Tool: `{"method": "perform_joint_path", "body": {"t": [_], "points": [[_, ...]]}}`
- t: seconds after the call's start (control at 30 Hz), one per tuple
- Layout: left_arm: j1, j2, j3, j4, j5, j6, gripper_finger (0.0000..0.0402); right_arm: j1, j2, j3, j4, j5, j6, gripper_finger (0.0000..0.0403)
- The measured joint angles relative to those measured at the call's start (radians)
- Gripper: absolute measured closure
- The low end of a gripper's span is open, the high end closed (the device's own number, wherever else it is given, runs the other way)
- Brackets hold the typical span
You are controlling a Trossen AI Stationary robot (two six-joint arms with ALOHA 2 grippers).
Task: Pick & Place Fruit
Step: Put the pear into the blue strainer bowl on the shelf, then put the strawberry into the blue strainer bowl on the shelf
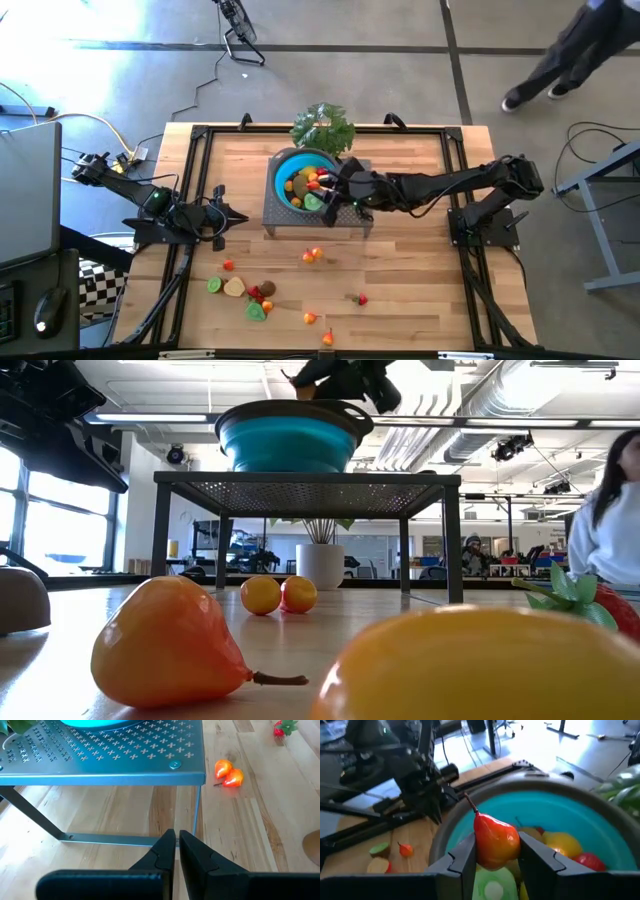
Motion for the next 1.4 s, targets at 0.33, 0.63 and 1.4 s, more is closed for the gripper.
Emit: {"method": "perform_joint_path", "body": {"t": [0.33,0.63,1.4], "points": [[0.000,0.000,0.000,0.000,0.000,0.000,0.0380,0.004,0.001,0.000,-0.153,-0.014,0.059,0.0283],[0.000,0.000,0.000,0.000,0.000,0.000,0.0380,0.005,0.001,0.000,-0.163,-0.020,0.067,0.0258],[0.000,0.000,0.000,0.000,0.000,0.000,0.0380,0.029,-0.001,0.000,-0.017,-0.130,-0.011,0.0235]]}}
